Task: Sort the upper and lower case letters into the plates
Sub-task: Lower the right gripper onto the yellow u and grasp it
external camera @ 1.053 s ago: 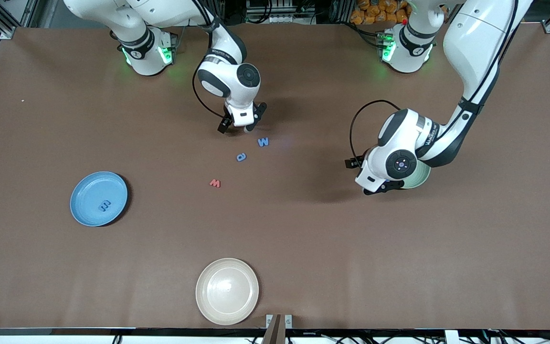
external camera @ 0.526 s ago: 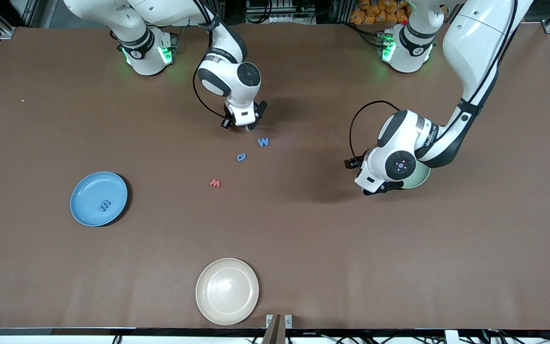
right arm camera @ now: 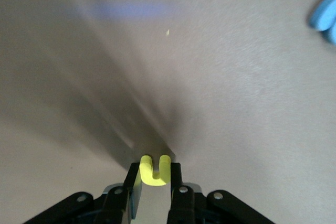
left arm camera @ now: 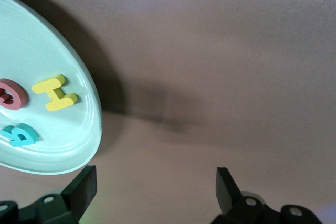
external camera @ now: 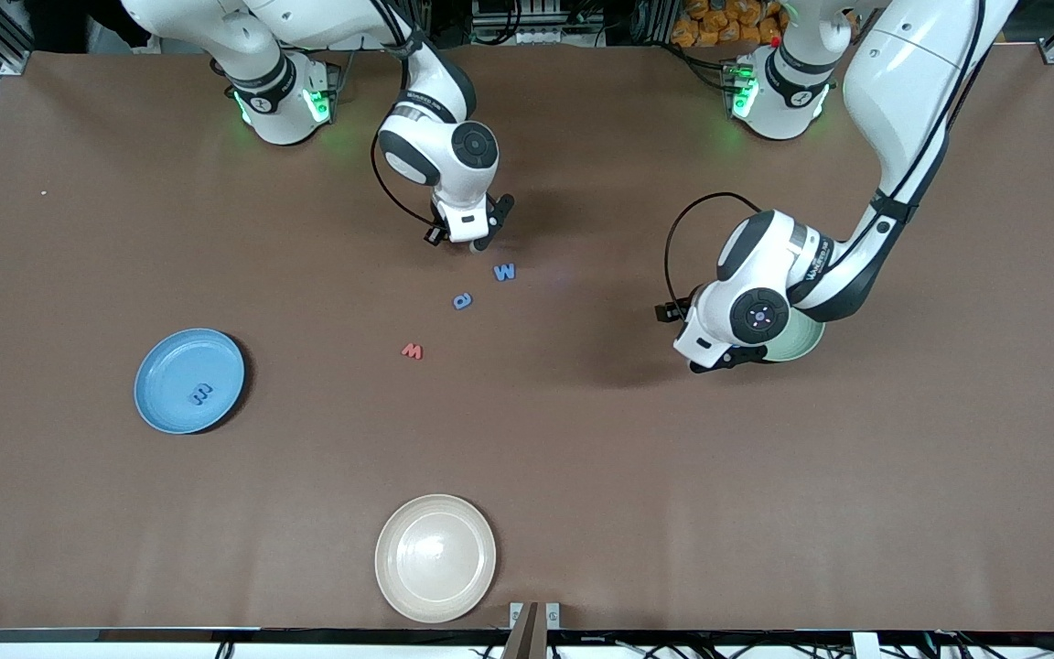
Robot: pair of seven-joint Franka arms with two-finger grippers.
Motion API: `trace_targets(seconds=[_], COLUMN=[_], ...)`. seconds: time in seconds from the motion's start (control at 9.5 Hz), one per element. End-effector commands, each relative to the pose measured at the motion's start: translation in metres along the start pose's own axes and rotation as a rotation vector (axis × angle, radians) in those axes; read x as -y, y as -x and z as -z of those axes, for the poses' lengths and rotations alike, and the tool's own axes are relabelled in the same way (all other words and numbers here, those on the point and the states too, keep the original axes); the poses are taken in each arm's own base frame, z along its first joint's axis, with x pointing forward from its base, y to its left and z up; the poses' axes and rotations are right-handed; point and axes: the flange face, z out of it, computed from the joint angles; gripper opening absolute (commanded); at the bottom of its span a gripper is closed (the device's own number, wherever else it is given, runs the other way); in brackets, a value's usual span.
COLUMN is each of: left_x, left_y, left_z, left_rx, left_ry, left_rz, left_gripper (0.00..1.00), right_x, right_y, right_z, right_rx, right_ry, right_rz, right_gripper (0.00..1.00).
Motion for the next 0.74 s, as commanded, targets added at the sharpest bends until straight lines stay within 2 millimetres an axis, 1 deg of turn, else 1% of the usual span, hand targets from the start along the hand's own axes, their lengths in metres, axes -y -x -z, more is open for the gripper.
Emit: trace_targets(seconds=[0.0,0.11,0.21,0.32,0.42,0.53,0.63], left_x=[-0.045,-0.070,-0.090,-0.112,-0.134,-0.152,-0.175], left_y=[0.016,0.026,0.033,0.049,0.065,0.079,0.104], left_z=[-0.004,-0.007,-0.012,-0.021,-0.027,-0.029,-0.034], left_rx=[-0.001,-0.009,-0.012,-0.014,-0.024,-0.048,-0.104], left_ry=[0.005,0.002,-0.001,-0.013,-0.022,-0.029,-0.058], left_rz=[0.058,0.083,0.104,0.098,0.098,0.103,0.043], left_gripper=[1.00,1.00,1.00,1.00,1.00,1.00,1.00], right_x=[-0.047,-0.078,-0.118,-0.152,-0.195,-0.250,-0.290], right_y=[-0.013,-0.019,-0.016,-0.011,0.000,0.019,0.037], right_z=[0.056,0.076,0.091,0.104,0.124,0.141,0.145], right_rx=[-0.032,-0.059,-0.090,-0.107,-0.123,-0.159,-0.189], right_ry=[-0.007,-0.029,-0.052,-0.056,-0.064,-0.072,-0.097], right_rz=[-0.088,-0.155,-0.235,-0.286,-0.358,-0.449,-0.525], right_gripper=[0.00,0.00,0.00,0.00,0.00,0.00,0.00])
